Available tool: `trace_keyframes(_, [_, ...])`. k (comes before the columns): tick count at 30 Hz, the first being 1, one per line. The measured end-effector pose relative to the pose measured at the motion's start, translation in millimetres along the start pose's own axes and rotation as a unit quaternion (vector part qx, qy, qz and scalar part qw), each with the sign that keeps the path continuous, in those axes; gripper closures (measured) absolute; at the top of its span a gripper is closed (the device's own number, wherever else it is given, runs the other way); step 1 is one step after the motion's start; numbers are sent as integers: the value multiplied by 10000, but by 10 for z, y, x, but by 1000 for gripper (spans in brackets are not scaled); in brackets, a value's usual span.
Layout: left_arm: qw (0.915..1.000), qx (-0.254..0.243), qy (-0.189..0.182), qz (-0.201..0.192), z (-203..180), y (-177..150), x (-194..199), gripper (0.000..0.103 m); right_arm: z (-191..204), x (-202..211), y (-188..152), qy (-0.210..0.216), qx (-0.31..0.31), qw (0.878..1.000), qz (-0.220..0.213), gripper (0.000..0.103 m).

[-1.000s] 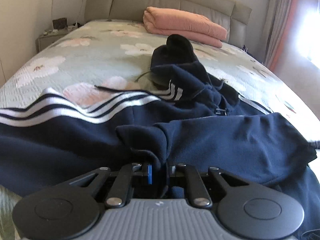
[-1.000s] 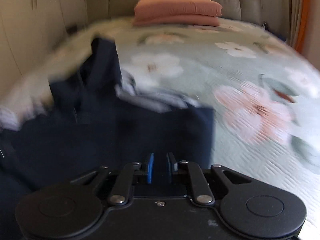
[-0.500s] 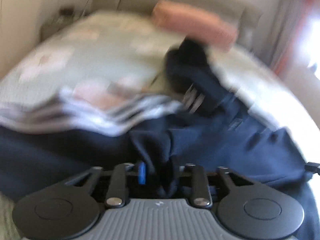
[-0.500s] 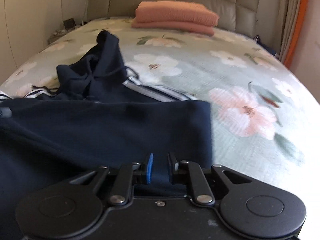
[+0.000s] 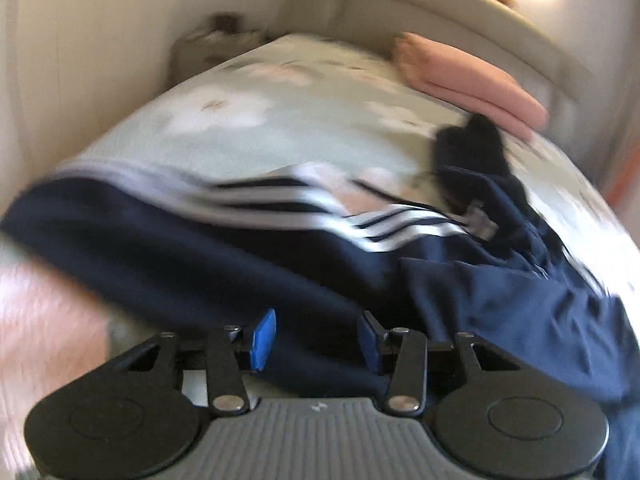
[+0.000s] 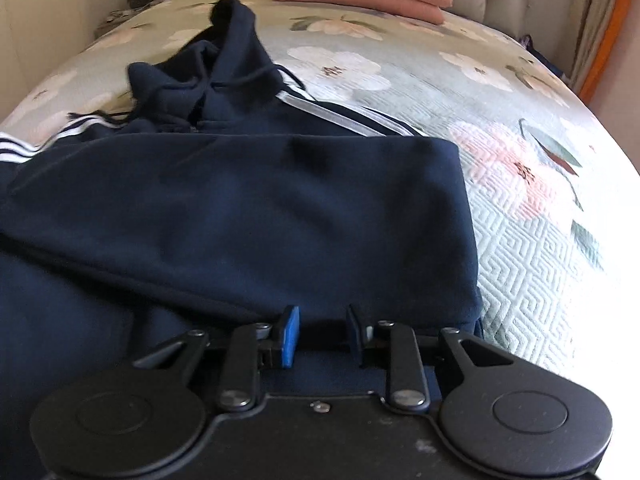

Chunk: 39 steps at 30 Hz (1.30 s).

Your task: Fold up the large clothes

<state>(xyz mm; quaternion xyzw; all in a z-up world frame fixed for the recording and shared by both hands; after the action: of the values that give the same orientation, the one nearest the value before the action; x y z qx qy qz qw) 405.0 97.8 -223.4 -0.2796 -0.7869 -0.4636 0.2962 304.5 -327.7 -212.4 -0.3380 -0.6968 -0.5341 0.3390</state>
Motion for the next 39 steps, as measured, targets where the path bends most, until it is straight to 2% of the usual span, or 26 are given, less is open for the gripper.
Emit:
trace_keyframes(1, [9998, 205, 57, -60, 153, 34, 31, 54, 31, 55, 4, 54, -4, 10000, -58, 49])
trace_keyframes(3, [9971, 645, 279, -287, 482, 193, 103, 44, 112, 143, 28, 112, 25, 9998, -151, 38])
trace_keyframes(5, [9893, 1157, 653, -606, 878, 384, 213, 39, 231, 178, 53, 242, 92, 9995, -199, 38])
trace_keyframes(7, [9780, 1691, 895, -833, 1270, 581, 303, 39, 380, 187, 63, 363, 199, 9989, -211, 34])
trace_keyframes(9, [9638, 2219, 1055, -1034, 1646, 784, 338, 36, 497, 196, 28, 413, 334, 9984, -197, 34])
trace_keyframes(11, [9525, 2622, 1125, -1061, 1963, 983, 287, 36, 634, 144, 64, 455, 492, 9976, -188, 34])
trace_keyframes(13, [9459, 2922, 1067, -926, 2185, 1135, 179, 37, 736, 95, 52, 442, 620, 9970, -158, 34])
trace_keyframes(16, [9322, 3270, 1199, -988, 2468, 1300, 86, 36, 818, 20, 12, 460, 720, 9963, -73, 34])
trace_keyframes(18, [9275, 3293, 1376, -1113, 2629, 1366, 47, 34, 828, -31, -16, 488, 686, 9964, -12, 34])
trace_keyframes(20, [9236, 3362, 1500, -1071, 2822, 1426, -50, 33, 817, -55, -56, 508, 609, 9968, 28, 34])
trace_keyframes(22, [9154, 3654, 1398, -944, 3013, 1453, -183, 33, 800, -81, -86, 570, 482, 9972, 47, 33])
trace_keyframes(24, [9086, 3990, 1028, -676, 3193, 1469, -333, 33, 791, -97, -85, 577, 400, 9975, 29, 33])
trace_keyframes(26, [8972, 4338, 606, -570, 3312, 1464, -463, 29, 787, -100, -76, 538, 420, 9977, 26, 33])
trace_keyframes(28, [8917, 4489, 314, -495, 3353, 1445, -567, 27, 801, -98, -70, 470, 479, 9977, 23, 33])
trace_keyframes(29, [8875, 4576, 229, -481, 3380, 1440, -611, 30, 814, -88, -79, 438, 508, 9977, 14, 33])
trace_keyframes(31, [8808, 4701, 27, -571, 3391, 1419, -655, 44, 831, -68, -94, 371, 569, 9977, -5, 33])
trace_keyframes(32, [8809, 4689, 14, -642, 3376, 1435, -662, 62, 839, -60, -95, 344, 585, 9977, -10, 33])
trace_keyframes(33, [8856, 4582, -54, -761, 3360, 1461, -641, 83, 840, -50, -98, 326, 596, 9977, -11, 33])
trace_keyframes(34, [8920, 4428, 4, -907, 3340, 1494, -600, 95, 843, -42, -98, 308, 603, 9977, -13, 33])
trace_keyframes(36, [9035, 4116, 12, -1200, 3244, 1569, -473, 95, 849, -28, -94, 281, 638, 9976, -11, 33])
trace_keyframes(39, [9279, 3339, 7, -1657, 2887, 1720, -170, 96, 866, 13, -78, 207, 715, 9972, -31, 33])
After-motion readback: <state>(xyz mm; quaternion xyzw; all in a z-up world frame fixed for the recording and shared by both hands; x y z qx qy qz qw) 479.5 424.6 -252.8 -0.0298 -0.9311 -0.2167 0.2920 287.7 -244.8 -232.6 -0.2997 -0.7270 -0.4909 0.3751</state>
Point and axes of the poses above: each gripper's, at about its wrist camera, not at the fingertips, and x roughly against the way its jaws point, z to its left, y to its top, the point moved 7 cm from there along -x, roughly the way its jaws point, and after that the axes turned 14 degrees about x, right-handed, at the moved point
